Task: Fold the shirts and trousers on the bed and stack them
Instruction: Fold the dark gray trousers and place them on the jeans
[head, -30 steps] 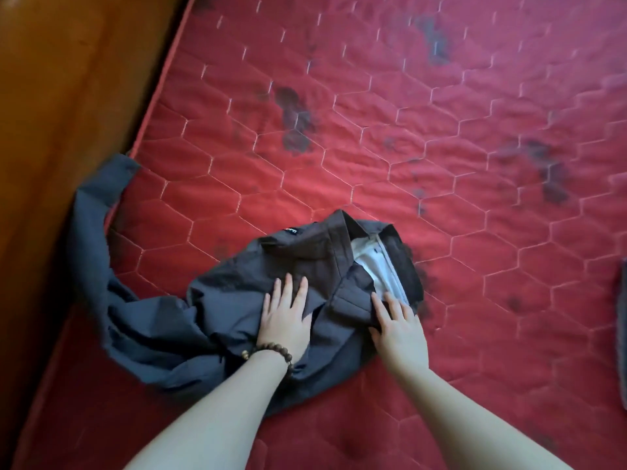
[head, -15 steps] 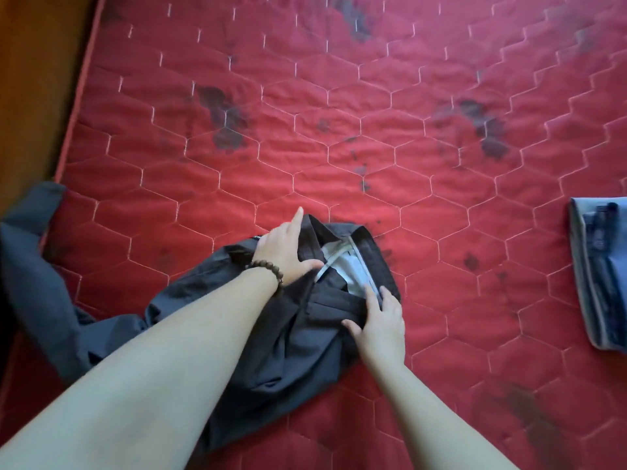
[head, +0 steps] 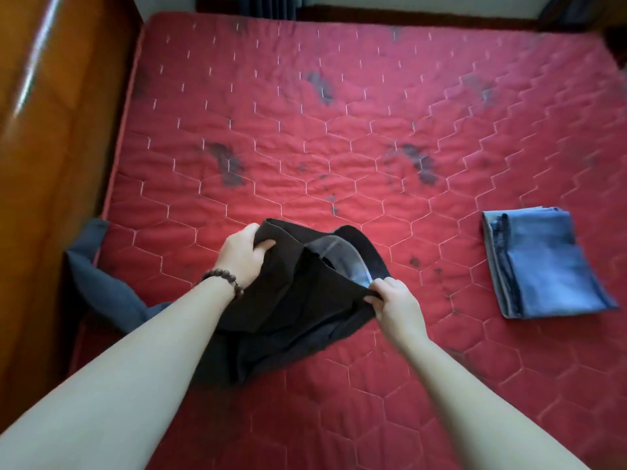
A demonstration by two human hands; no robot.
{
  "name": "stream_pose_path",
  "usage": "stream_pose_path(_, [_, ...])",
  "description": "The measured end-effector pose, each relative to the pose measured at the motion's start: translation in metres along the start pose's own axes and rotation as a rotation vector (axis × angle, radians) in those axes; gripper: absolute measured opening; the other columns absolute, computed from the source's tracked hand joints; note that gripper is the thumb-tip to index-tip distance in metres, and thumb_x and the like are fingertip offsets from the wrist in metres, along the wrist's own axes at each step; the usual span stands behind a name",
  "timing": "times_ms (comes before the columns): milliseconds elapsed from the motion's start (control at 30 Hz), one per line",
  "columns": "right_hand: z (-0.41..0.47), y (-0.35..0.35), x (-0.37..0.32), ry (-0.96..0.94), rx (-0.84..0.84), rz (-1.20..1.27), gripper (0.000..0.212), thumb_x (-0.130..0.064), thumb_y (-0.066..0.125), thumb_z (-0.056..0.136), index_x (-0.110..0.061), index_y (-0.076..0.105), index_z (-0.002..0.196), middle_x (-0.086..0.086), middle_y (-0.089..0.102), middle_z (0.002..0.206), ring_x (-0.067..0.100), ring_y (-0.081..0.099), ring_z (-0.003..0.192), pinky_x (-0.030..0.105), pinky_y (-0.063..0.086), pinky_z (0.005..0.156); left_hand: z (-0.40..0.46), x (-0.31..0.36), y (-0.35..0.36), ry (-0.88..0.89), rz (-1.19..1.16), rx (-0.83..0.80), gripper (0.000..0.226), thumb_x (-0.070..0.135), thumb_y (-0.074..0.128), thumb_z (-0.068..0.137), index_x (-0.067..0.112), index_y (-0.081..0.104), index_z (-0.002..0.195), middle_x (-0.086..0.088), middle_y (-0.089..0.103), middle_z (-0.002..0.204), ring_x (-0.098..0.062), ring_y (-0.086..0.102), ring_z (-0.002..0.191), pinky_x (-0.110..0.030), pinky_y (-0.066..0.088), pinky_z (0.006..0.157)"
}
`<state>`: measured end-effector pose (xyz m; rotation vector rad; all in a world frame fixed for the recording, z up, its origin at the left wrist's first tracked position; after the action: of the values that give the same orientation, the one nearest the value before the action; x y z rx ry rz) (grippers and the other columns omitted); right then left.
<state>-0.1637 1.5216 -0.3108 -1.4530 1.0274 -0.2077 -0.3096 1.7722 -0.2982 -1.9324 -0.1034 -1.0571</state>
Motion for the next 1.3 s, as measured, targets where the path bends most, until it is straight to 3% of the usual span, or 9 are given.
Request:
stream_pose_path(367, [-0.039,-0.285,-0.080,-0.364,0.427,-0.031,0.008,-0.007,0.069,0.084,-0.001,0.065,0.087,0.009,0.059,0.083,0.033,0.054,0.088,0.042,0.048,0.070,-0.060,0.236,-0.229,0.452,-0.045,0.351,0.018,0.012,0.058,0.094,0.003,0.062,0.109,-0.014,0.068,0.105,-0.031,0.061,0.100,-0.033,0.046,0.090])
stream_pose_path(567, [-0.060,-0.418,-0.076,-0.561,0.709,-0.096,0.006,-0.002,0.069,0.083,0.001,0.064,0.086,0.012,0.059,0.088,0.036,0.054,0.090,0.043,0.049,0.078,-0.127,0.337,-0.274,0.571,-0.074,0.581,0.024,0.014,0.054,0.097,0.003,0.058,0.118,-0.015,0.065,0.115,-0.030,0.058,0.109,-0.026,0.039,0.092])
stream_pose_path(700, [-0.072,-0.485,-0.041,-0.568,0.933,-0.171,0.008,-0.003,0.068,0.082,0.001,0.065,0.088,0.019,0.053,0.118,0.040,0.047,0.110,0.047,0.042,0.096,-0.177,0.396,-0.266,0.545,-0.186,0.670,0.023,0.017,0.053,0.097,0.007,0.058,0.117,-0.008,0.064,0.111,-0.025,0.057,0.107,-0.028,0.039,0.090])
stream_pose_path(800, [-0.075,-0.521,0.000,-0.551,0.897,-0.020,0.009,-0.002,0.066,0.085,-0.003,0.063,0.093,0.019,0.049,0.128,0.039,0.047,0.118,0.040,0.038,0.103,-0.208,0.428,-0.246,0.505,-0.252,0.651,0.021,0.021,0.054,0.096,0.011,0.060,0.113,0.000,0.064,0.108,-0.022,0.059,0.104,-0.032,0.043,0.090])
stream_pose_path(867, [-0.072,-0.538,0.028,-0.540,0.799,0.195,0.011,0.000,0.064,0.085,-0.006,0.061,0.094,0.015,0.057,0.106,0.040,0.056,0.100,0.036,0.043,0.093,-0.223,0.443,-0.235,0.482,-0.288,0.642,0.024,0.022,0.057,0.095,0.010,0.061,0.115,-0.004,0.066,0.110,-0.024,0.061,0.103,-0.038,0.048,0.092])
stream_pose_path(1000, [-0.073,-0.561,0.067,-0.466,0.574,0.557,0.023,-0.001,0.056,0.091,-0.024,0.053,0.086,0.007,0.054,0.078,0.037,0.052,0.074,0.059,0.050,0.076,-0.240,0.456,-0.211,0.395,-0.416,0.633,0.025,0.024,0.065,0.090,0.014,0.062,0.113,0.003,0.068,0.100,-0.012,0.064,0.092,-0.029,0.053,0.078])
stream_pose_path(1100, [-0.080,-0.570,0.076,-0.509,0.584,0.590,0.033,-0.001,0.052,0.092,-0.032,0.054,0.082,-0.003,0.055,0.075,0.019,0.050,0.072,0.045,0.044,0.069,-0.247,0.459,-0.199,0.367,-0.452,0.592,0.028,0.024,0.069,0.087,0.016,0.061,0.113,0.005,0.067,0.101,-0.009,0.063,0.093,-0.024,0.050,0.076])
stream_pose_path(1200, [-0.084,-0.578,0.075,-0.525,0.572,0.698,0.033,0.000,0.050,0.093,-0.030,0.056,0.082,-0.003,0.058,0.078,0.015,0.051,0.074,0.033,0.040,0.069,-0.253,0.462,-0.198,0.384,-0.433,0.530,0.018,0.019,0.073,0.084,0.026,0.066,0.099,0.010,0.070,0.096,0.000,0.067,0.085,-0.025,0.053,0.081])
stream_pose_path(1300, [-0.091,-0.589,0.075,-0.537,0.532,0.726,0.026,0.000,0.052,0.094,-0.024,0.057,0.085,0.002,0.061,0.082,0.011,0.052,0.072,0.024,0.040,0.065,-0.257,0.466,-0.201,0.428,-0.432,0.529,0.017,0.018,0.076,0.081,0.031,0.069,0.089,0.016,0.073,0.088,0.003,0.068,0.081,-0.017,0.053,0.072])
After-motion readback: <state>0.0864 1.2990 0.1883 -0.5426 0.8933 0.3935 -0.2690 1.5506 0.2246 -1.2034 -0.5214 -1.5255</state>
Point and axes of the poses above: each hand's wrist, its own z-axis towards the middle knuckle, its own y-axis out of the palm, x = y × z, the point moved 1 cm from there along z, towards the middle knuckle
